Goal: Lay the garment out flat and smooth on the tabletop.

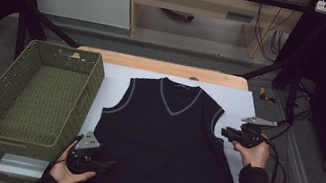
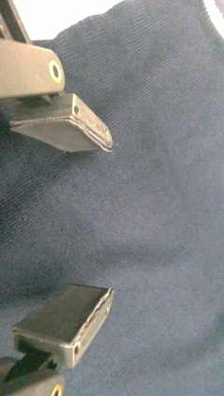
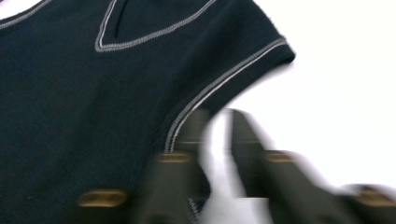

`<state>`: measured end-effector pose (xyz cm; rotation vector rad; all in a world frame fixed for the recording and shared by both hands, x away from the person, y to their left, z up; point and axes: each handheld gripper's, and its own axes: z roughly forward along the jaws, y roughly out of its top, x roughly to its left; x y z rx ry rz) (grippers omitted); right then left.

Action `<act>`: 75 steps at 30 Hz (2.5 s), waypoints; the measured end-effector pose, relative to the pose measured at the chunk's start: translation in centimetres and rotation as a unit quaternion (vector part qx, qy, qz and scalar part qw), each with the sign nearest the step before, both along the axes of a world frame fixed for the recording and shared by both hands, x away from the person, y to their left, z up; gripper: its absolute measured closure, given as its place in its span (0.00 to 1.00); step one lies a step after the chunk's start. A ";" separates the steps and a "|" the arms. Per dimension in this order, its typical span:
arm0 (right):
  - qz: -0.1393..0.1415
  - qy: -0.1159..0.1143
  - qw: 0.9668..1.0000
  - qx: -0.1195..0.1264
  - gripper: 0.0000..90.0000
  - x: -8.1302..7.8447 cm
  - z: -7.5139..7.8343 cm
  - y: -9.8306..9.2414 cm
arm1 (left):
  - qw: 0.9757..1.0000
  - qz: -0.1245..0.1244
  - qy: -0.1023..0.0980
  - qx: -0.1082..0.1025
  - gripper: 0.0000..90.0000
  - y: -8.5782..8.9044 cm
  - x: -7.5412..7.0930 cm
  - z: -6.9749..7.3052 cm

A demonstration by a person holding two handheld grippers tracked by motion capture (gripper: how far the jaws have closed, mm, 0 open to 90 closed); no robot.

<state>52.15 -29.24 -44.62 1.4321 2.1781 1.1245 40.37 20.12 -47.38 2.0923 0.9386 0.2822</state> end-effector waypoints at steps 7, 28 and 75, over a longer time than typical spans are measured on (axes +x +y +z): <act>0.016 0.029 0.999 0.031 0.66 -0.8 -3.2 0.5 | 1.000 0.001 0.002 -0.001 0.25 0.0 0.1 0.0; -0.027 0.001 0.998 -0.052 0.66 -0.7 2.3 -0.8 | 1.000 0.005 -0.005 0.000 0.25 0.2 0.1 0.2; -0.041 -0.060 0.994 -0.079 0.49 9.9 0.0 1.6 | 1.000 0.002 -0.022 -0.015 0.15 0.2 0.1 0.6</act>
